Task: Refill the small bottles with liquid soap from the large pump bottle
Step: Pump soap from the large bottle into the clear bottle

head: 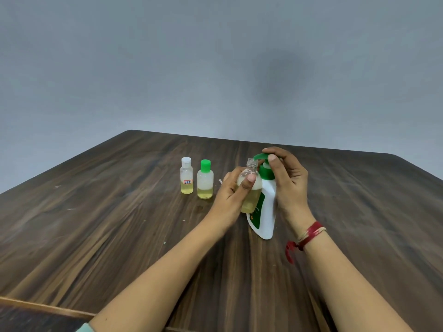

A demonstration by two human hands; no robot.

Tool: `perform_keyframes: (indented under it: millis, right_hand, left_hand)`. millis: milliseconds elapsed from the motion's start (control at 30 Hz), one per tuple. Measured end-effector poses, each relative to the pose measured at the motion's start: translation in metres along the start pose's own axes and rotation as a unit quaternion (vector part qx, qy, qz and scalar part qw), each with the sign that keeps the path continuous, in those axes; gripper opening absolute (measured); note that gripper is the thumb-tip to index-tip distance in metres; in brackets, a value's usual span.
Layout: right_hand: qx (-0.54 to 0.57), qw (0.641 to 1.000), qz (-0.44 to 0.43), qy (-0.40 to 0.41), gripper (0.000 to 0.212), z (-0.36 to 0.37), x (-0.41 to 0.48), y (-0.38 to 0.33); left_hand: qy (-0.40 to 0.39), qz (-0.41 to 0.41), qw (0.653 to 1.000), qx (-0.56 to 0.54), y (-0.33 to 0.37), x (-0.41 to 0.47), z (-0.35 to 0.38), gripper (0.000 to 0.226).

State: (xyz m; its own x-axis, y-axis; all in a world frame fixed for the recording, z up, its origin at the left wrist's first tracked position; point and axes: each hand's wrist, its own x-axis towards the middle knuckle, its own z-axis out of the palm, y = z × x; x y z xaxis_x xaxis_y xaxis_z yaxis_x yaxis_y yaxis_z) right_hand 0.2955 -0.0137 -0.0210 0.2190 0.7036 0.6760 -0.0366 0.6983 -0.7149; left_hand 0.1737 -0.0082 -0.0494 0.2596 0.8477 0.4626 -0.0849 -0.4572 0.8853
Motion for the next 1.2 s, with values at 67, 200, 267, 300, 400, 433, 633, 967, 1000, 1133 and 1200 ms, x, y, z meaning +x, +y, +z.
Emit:
perform_keyframes:
  millis: [67,200,267,300,400,433,633,967,1000,1133,1200]
  right_hand:
    - [-0.005,1.0,-0.002,-0.001,0.013,-0.0005,0.0004,0.0]
    - [-0.013,1.0,-0.002,0.0,0.015,0.0,0.0002,-0.0003]
    - [-0.01,1.0,0.003,0.003,0.015,0.0008,-0.0002,-0.0008]
    - [-0.006,1.0,0.006,0.005,0.015,0.001,-0.0005,-0.0009]
    - [-0.001,1.0,0.01,0.007,0.015,0.0011,-0.0011,-0.0022]
    - [-0.004,1.0,0.008,0.007,0.015,0.001,-0.0014,-0.0025]
    - [-0.014,1.0,-0.004,0.007,0.014,0.0019,-0.0009,-0.0027]
    - [-0.014,1.0,0.008,0.01,0.015,0.0015,0.0003,-0.0005]
    - [-0.01,1.0,0.011,0.008,0.014,0.0012,0.0003,-0.0007]
    - [0.004,1.0,0.014,0.003,0.015,0.0001,0.0009,-0.0024]
    - [0.009,1.0,0.012,0.0,0.015,0.0007,0.0011,-0.0033]
  left_hand:
    - [0.002,0.002,1.0,-0.002,0.0007,-0.0005,0.0004,0.05]
    - [0.0,0.002,1.0,-0.003,0.0012,-0.0007,0.0007,0.048]
    - [-0.001,0.003,1.0,-0.005,0.0017,-0.0004,0.0006,0.046]
    - [0.0,0.004,1.0,-0.007,0.0019,-0.0003,0.0005,0.045]
    - [0.001,0.007,1.0,-0.011,0.0017,0.0001,0.0006,0.043]
    - [0.001,0.008,1.0,-0.01,0.0014,-0.0001,0.0009,0.043]
    - [0.002,0.012,1.0,-0.01,0.0019,0.0004,0.0009,0.05]
    - [0.001,0.011,1.0,-0.005,0.0004,0.001,0.0009,0.043]
    - [0.001,0.013,1.0,-0.006,0.0008,0.001,0.0013,0.043]
    - [0.003,0.017,1.0,-0.009,0.002,0.0012,0.0012,0.046]
    - [0.002,0.017,1.0,-0.004,0.002,0.0012,0.0013,0.045]
